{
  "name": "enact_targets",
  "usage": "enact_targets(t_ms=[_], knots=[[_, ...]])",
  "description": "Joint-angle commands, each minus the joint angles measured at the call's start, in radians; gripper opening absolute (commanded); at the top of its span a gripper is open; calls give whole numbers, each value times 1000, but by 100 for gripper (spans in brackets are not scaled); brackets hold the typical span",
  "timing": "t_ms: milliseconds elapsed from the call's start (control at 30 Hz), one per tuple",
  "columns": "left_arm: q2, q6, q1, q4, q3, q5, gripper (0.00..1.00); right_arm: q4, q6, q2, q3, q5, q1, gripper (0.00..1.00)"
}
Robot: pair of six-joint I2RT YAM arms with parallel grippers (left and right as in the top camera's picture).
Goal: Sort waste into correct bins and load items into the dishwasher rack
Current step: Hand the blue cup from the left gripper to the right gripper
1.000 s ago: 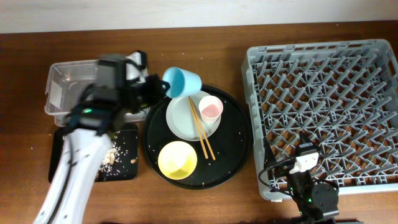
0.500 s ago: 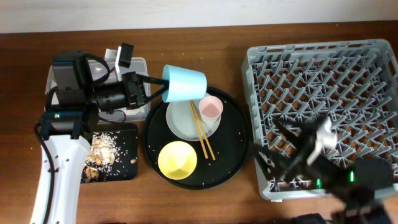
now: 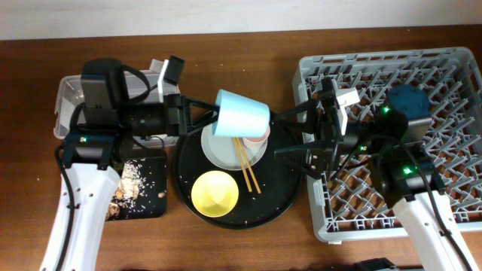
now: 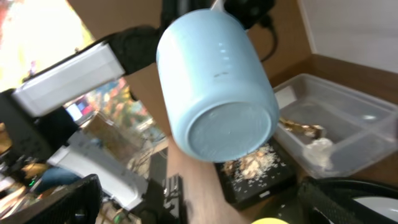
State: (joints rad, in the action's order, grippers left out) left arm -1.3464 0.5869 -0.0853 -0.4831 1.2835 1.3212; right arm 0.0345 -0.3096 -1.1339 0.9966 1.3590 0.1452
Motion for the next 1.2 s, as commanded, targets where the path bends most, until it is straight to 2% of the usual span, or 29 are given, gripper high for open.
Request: enact_targets(t_ms=[0, 200, 333, 500, 600, 733, 833, 933, 1100, 1167], knots=[[4, -16, -29, 5, 13, 26, 0, -61, -8, 5, 19, 104, 6, 99], [4, -16, -95, 5, 13, -14, 0, -114, -48, 5, 19, 103, 18, 100], [4, -15, -120, 12, 13, -35, 0, -121, -48, 5, 19, 84, 45, 93], [4, -15, -137, 17, 13, -35, 0, -121, -47, 4, 19, 40, 45, 90], [4, -15, -153, 20, 13, -57, 0, -121, -47, 4, 19, 40, 45, 77], [4, -15, -159, 19, 13, -72, 0, -122, -47, 4, 19, 40, 45, 74], [4, -16, -164, 19, 13, -72, 0, -122, -43, 4, 19, 40, 45, 65], [4, -16, -166, 18, 13, -72, 0, -146, -40, 4, 19, 40, 44, 52], [4, -48, -166, -20, 12, -77, 2, -223, -48, 5, 19, 40, 44, 50], [4, -66, -166, -69, 12, -125, 3, -227, -52, 5, 19, 40, 44, 50]])
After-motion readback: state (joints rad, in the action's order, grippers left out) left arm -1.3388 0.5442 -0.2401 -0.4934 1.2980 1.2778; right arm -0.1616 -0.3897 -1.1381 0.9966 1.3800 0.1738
